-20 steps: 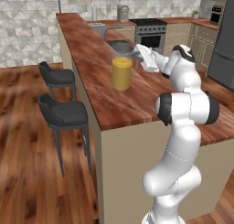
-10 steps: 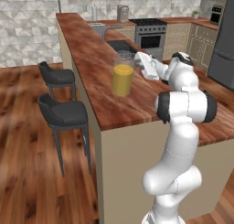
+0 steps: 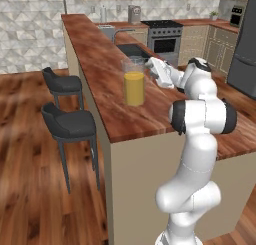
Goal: Place the pitcher and cup on the dining counter for serving.
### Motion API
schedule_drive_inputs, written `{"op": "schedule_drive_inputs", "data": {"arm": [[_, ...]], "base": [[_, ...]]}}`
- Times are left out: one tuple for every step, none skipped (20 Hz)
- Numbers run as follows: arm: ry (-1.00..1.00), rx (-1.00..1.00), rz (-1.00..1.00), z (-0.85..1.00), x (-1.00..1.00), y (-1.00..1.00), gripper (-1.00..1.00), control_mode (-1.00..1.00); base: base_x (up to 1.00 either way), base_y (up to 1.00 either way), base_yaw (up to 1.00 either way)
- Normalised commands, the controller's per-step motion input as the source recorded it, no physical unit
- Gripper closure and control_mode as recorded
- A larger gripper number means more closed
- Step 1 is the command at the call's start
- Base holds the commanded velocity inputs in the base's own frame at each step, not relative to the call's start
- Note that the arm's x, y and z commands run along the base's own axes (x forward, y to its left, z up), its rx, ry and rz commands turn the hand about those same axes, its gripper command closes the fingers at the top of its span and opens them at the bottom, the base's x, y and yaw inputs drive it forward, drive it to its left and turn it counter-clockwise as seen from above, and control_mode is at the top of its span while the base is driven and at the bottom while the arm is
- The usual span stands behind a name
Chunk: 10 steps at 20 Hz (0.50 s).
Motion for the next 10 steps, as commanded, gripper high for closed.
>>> {"op": "schedule_drive_inputs", "data": {"arm": [[0.00, 0.00, 0.00, 0.00, -0.08, -0.01, -1.00, -1.00], [0.00, 0.00, 0.00, 0.06, -0.12, -0.01, -1.00, -1.00], [0.00, 0.00, 0.00, 0.14, -0.16, -0.02, -1.00, -1.00], [0.00, 0.00, -0.02, 0.20, -0.21, -0.02, -1.00, -1.00], [0.00, 0.00, -0.04, 0.30, -0.26, -0.03, -1.00, -1.00], [0.00, 0.00, -0.04, 0.36, -0.31, -0.07, -1.00, -1.00], [0.00, 0.00, -0.03, 0.44, -0.41, -0.14, -1.00, -1.00], [0.01, 0.00, 0.00, 0.53, -0.54, -0.23, -1.00, -1.00], [0.01, 0.00, 0.00, 0.55, -0.69, -0.29, -1.00, -1.00], [0.03, 0.00, 0.00, 0.58, -0.76, -0.35, -1.00, -1.00]], "base": [[0.00, 0.00, 0.00], [0.00, 0.00, 0.00], [0.00, 0.00, 0.00], [0.00, 0.00, 0.00], [0.00, 0.00, 0.00], [0.00, 0.00, 0.00], [0.00, 0.00, 0.00], [0.00, 0.00, 0.00], [0.00, 0.00, 0.00], [0.00, 0.00, 0.00]]}}
